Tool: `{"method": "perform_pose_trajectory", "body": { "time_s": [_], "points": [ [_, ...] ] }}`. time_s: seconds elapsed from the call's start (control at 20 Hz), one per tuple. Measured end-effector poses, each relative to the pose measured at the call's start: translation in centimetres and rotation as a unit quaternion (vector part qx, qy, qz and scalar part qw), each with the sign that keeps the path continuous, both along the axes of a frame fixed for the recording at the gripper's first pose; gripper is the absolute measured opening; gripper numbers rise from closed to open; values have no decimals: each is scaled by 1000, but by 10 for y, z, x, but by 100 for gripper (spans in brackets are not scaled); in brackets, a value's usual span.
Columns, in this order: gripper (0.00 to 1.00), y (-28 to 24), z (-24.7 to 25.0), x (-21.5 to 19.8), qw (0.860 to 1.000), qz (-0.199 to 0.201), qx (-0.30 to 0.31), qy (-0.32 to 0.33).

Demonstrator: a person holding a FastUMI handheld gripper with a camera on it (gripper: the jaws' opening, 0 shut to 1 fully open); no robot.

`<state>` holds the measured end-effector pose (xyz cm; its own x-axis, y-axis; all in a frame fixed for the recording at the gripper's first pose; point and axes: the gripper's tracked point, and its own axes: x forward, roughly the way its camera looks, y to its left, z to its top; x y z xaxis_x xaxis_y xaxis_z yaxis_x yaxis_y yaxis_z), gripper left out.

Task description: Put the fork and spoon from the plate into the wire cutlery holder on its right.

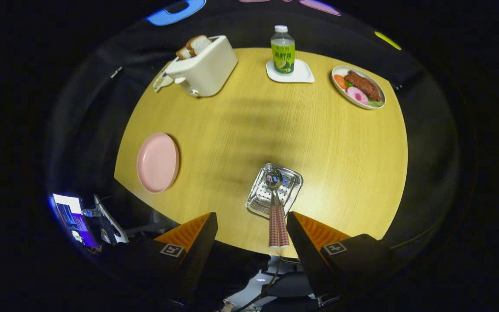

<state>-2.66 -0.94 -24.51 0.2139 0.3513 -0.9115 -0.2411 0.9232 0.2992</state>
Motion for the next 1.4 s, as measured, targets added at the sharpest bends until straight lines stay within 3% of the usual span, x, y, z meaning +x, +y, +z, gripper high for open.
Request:
{"method": "perform_pose_trajectory", "body": {
  "time_s": [0.15, 0.3, 0.5, 0.8, 1.15, 1.4],
  "points": [
    [100, 0, 31, 6, 995, -40, 7, -92],
    [100, -4, 69, 17, 978, -76, 0, -195],
    [99, -14, 131, 39, 938, -125, 14, -323],
    [99, -36, 203, 43, 878, -148, 19, -455],
    [99, -59, 244, 39, 843, -165, 51, -509],
    [99, -78, 244, 36, 837, -160, 66, -518]
  ]
}}
